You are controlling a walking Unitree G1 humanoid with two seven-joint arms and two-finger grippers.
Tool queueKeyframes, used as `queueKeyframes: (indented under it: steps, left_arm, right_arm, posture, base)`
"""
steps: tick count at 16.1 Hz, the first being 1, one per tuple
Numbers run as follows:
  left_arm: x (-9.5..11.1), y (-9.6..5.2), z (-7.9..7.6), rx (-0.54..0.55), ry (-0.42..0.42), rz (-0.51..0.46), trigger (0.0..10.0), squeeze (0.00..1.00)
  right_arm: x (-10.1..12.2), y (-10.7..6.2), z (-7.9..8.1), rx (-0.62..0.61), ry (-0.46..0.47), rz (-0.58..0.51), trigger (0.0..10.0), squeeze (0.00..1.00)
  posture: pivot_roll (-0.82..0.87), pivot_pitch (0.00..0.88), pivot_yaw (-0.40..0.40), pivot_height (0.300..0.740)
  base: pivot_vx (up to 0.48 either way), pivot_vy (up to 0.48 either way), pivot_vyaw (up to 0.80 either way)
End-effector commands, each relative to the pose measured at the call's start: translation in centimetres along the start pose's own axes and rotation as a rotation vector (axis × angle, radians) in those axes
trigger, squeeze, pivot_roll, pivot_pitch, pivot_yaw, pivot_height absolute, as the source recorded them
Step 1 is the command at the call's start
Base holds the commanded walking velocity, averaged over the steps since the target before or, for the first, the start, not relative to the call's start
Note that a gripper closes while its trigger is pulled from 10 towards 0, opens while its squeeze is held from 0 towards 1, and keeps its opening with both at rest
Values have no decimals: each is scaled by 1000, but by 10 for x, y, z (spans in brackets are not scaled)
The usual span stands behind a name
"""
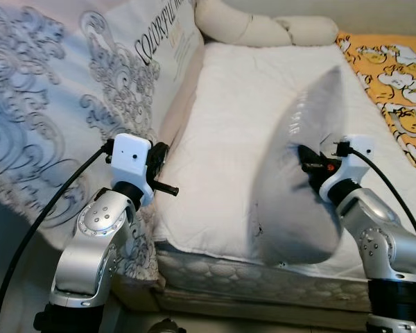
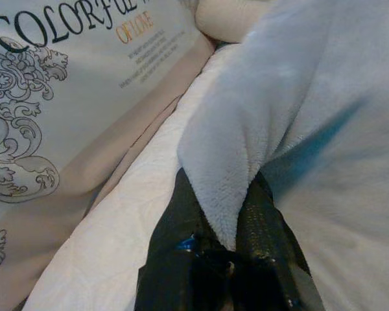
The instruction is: Clean up the room
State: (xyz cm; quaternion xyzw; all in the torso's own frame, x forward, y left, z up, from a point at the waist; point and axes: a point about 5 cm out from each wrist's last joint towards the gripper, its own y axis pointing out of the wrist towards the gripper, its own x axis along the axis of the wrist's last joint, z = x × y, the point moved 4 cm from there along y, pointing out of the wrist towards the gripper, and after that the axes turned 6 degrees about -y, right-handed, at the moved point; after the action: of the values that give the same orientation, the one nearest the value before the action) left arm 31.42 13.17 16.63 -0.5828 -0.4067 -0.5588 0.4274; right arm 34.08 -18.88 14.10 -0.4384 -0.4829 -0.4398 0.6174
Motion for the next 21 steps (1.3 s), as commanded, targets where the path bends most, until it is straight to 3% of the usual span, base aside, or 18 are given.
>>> queueKeyframes:
  steps: [1,3,6,9,12,14,16,17,19,20,21]
  left_arm:
    - [1,0,-4,-27,7,8,10000,0]
    - [-4,-2,-9,-86,21,52,10000,0]
    - [-9,-9,-8,-123,4,96,10000,0]
    - [-6,-16,-6,-118,13,96,10000,0]
    - [-3,-27,-1,-100,19,105,10000,0]
    - [2,-38,5,-70,15,103,10000,0]
    - [6,-47,11,-37,14,102,10000,0]
    - [7,-52,12,-26,18,102,10000,0]
    - [10,-60,15,-5,19,109,10000,0]
    - [10,-64,15,-1,22,117,10000,0]
    - [10,-66,14,1,23,121,10000,0]
  right_arm:
    - [20,5,-2,7,-27,-65,10000,0]
    - [18,16,-7,12,-45,-31,10000,0]
    - [10,40,1,68,-58,28,10000,0]
    - [13,76,23,126,-15,50,10000,0]
    - [37,106,56,157,82,17,10000,0]
    - [85,122,82,179,259,-90,10000,0]
    - [127,125,87,193,545,-201,10000,0]
    - [136,124,86,202,634,-228,10000,0]
    - [130,124,70,159,877,-247,10000,0]
    - [101,124,59,90,890,-190,10000,0]
    - [86,123,54,58,891,-158,10000,0]
  posture:
    - [58,0,14,740]
    - [58,0,16,740]
    - [67,0,9,740]
    - [97,0,-13,740]
    - [135,0,-32,740]
    - [167,0,-50,740]
    - [191,0,-64,740]
    - [204,0,-71,740]
    - [234,0,-85,740]
    - [258,0,-94,740]
    - [258,0,-94,740]
  base:
    - [0,0,0]
    - [0,0,0]
    - [0,0,0]
    - [0,0,0]
    - [0,0,0]
    - [0,0,0]
    - [0,0,0]
    - [0,0,0]
    - [0,0,0]
    - [0,0,0]
    - [0,0,0]
